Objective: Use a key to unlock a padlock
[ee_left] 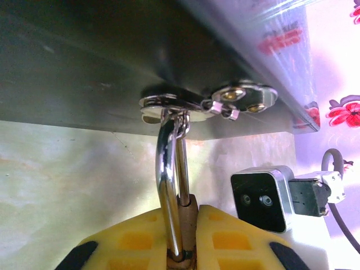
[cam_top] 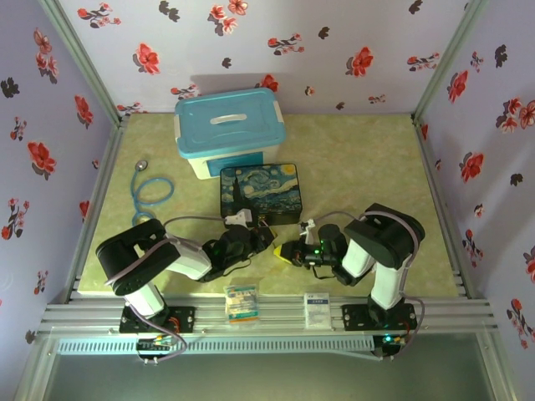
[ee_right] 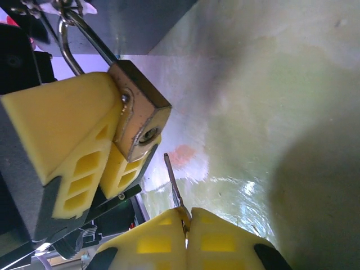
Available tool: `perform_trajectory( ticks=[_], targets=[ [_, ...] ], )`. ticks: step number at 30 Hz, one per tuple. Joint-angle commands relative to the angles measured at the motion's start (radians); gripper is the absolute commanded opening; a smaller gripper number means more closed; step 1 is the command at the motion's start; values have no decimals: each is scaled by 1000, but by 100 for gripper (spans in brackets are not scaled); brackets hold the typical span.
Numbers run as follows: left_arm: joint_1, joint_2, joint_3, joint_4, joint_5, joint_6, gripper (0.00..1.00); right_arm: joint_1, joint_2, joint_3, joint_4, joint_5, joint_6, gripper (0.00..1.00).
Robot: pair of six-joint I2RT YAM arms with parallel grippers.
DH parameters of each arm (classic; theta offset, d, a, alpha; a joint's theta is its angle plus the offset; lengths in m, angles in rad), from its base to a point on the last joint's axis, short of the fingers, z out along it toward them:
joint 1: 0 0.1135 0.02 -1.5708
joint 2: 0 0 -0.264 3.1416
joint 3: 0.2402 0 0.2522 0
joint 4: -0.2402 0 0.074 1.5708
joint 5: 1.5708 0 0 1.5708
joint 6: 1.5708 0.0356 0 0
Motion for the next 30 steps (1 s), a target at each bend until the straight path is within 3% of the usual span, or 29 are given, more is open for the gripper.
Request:
perform_trajectory(
  ticks=[1, 6, 30],
  targets=[
    [9, -2, -12, 50, -12, -26, 0, -11, -16, -17, 51, -22, -7, 0],
    [8, -6, -8, 55, -7, -23, 0, -15, 42, 4, 54, -38, -11, 0],
    [8, -15, -27, 45, 6, -13, 0, -38, 30, 34, 54, -53, -20, 0]
  ],
)
